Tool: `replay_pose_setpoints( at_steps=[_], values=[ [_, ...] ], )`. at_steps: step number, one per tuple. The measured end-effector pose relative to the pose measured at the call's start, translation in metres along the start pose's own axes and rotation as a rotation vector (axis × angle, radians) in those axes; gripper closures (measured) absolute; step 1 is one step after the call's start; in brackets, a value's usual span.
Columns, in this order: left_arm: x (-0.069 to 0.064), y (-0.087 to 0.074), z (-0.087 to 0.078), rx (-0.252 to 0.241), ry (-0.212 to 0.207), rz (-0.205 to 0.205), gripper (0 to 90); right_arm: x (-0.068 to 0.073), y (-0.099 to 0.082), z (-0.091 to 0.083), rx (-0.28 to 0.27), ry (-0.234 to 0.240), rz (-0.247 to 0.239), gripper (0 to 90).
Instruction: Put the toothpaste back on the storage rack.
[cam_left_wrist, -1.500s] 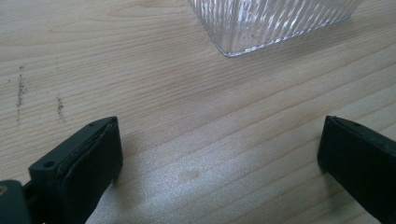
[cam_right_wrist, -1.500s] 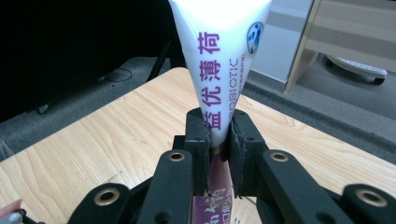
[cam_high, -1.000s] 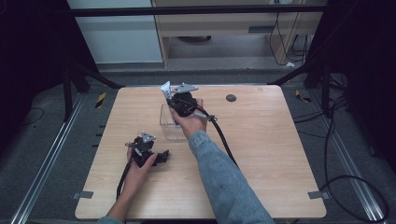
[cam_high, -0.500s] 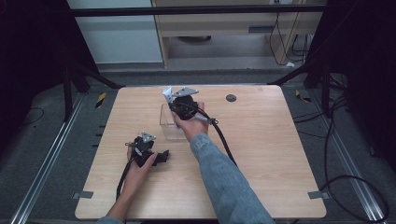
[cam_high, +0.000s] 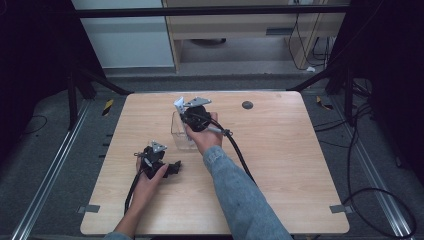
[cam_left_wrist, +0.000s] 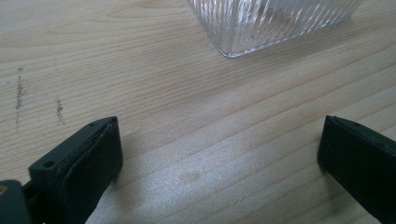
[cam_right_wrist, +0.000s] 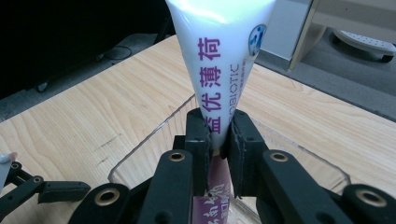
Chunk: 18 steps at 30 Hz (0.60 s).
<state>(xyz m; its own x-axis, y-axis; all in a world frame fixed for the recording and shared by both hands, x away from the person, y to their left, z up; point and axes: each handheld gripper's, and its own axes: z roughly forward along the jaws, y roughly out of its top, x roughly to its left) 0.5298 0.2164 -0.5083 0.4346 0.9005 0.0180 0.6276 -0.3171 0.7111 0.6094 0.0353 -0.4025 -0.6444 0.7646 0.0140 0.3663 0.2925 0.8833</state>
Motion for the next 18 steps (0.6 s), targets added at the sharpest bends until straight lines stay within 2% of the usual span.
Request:
replay_pose_setpoints(
  at_steps=[18],
  values=[
    [0.0003, 0.0002, 0.0002, 0.000, -0.001, 0.002, 0.0, 0.0005, -0.0041, -0.0012, 0.014, 0.001, 0.008, 79.5]
  ],
)
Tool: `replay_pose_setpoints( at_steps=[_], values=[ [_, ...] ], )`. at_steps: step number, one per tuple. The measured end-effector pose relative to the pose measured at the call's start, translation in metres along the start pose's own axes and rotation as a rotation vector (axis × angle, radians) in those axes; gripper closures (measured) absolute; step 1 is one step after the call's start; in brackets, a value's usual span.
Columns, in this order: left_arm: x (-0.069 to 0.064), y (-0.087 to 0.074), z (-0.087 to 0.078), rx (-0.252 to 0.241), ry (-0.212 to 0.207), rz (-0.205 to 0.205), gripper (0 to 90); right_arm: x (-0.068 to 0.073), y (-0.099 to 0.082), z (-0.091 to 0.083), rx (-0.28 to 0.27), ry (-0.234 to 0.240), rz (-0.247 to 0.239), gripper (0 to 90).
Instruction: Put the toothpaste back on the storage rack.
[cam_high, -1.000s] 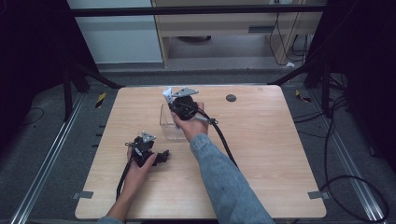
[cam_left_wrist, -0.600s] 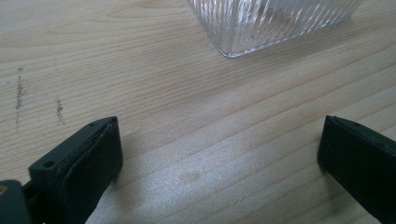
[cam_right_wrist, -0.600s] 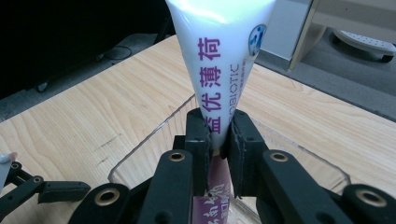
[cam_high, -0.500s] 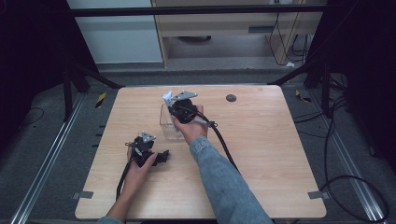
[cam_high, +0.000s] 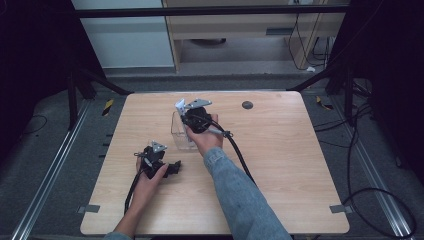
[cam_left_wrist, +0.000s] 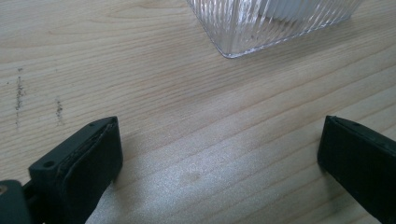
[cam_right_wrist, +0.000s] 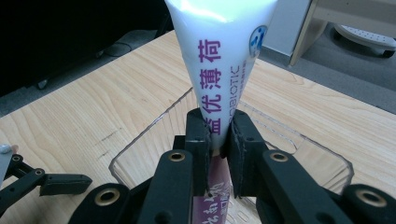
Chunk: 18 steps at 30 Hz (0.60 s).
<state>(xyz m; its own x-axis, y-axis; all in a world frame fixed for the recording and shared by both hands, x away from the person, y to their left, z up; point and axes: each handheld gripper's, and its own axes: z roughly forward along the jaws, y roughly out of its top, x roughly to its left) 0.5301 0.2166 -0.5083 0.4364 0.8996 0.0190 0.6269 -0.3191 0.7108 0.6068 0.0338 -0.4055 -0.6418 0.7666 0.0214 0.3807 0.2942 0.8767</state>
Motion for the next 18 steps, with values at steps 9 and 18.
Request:
replay_pose_setpoints(
  at_steps=[9, 18],
  values=[
    [0.000, 0.000, 0.000, -0.001, 0.000, -0.001, 0.0, 0.003, 0.003, 0.005, 0.006, -0.010, 0.000, 79.1],
    [0.000, 0.000, 0.000, -0.001, 0.000, -0.002, 0.0, 0.006, 0.007, 0.015, 0.020, -0.020, 0.002, 78.8]
  ],
)
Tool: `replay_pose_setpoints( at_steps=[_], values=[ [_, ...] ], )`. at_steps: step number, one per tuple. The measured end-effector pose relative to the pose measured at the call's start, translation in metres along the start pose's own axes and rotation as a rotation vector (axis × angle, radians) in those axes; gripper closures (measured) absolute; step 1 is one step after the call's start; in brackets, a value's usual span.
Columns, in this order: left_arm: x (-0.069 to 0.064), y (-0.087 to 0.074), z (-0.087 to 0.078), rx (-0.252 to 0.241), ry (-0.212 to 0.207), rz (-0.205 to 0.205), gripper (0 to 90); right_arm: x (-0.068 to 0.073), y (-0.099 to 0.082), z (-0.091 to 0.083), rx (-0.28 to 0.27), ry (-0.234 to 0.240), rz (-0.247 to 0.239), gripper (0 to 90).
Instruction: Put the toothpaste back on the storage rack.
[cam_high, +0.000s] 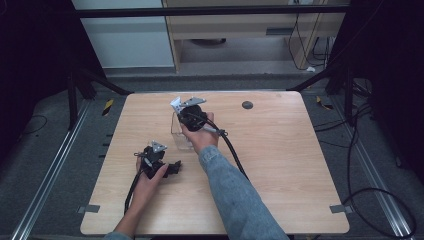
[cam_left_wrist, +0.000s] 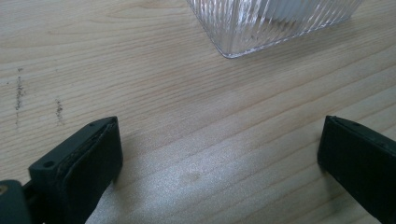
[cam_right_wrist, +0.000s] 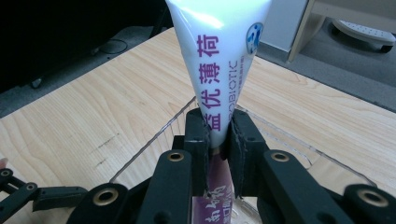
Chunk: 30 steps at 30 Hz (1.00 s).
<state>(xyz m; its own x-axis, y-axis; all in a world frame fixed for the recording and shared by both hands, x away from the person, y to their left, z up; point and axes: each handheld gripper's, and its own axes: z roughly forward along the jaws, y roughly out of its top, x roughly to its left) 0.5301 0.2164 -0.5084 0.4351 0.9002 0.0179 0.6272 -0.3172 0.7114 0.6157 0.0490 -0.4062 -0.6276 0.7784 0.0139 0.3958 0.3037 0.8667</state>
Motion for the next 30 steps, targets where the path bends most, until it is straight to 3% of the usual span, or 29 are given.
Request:
replay_pose_setpoints(
  at_steps=[30],
  values=[
    [0.000, 0.000, 0.000, -0.002, -0.004, 0.003, 0.0, 0.005, 0.009, 0.018, 0.037, -0.007, 0.002, 78.0]
  ],
)
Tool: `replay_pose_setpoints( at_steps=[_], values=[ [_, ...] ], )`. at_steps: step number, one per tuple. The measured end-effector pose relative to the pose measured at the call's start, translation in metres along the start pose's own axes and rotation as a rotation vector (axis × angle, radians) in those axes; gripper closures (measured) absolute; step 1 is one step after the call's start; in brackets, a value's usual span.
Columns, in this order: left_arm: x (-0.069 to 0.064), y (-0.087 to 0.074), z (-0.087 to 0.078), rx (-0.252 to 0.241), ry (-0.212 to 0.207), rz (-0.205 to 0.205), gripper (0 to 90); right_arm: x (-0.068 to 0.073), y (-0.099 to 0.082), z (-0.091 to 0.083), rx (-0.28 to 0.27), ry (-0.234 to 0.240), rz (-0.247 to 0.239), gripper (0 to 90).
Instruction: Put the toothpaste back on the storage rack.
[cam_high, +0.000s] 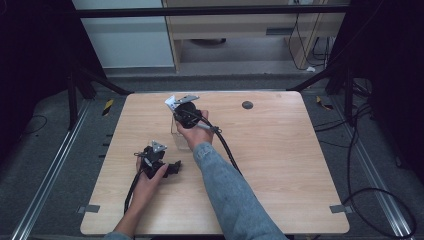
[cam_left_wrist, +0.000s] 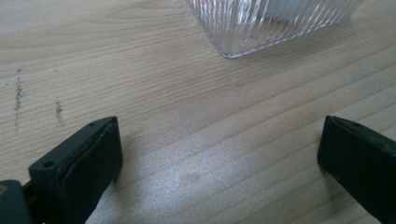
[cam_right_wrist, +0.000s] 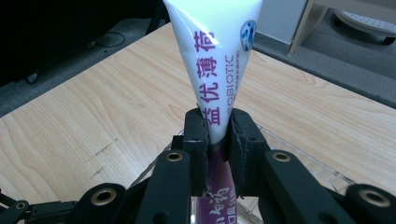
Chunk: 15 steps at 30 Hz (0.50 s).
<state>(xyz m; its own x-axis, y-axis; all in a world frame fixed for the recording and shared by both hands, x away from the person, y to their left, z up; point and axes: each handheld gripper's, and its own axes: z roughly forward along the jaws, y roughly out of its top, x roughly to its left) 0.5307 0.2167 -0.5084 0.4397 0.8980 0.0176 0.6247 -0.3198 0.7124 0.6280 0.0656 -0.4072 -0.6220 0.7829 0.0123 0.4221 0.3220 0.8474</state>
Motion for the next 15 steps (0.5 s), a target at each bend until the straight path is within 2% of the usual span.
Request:
replay_pose_setpoints(
  at_steps=[15],
  values=[
    [0.0001, 0.0001, 0.0000, 0.000, -0.001, 0.001, 0.0, -0.0019, 0.0011, -0.0035, 0.012, 0.016, 0.012, 76.8]
  ],
)
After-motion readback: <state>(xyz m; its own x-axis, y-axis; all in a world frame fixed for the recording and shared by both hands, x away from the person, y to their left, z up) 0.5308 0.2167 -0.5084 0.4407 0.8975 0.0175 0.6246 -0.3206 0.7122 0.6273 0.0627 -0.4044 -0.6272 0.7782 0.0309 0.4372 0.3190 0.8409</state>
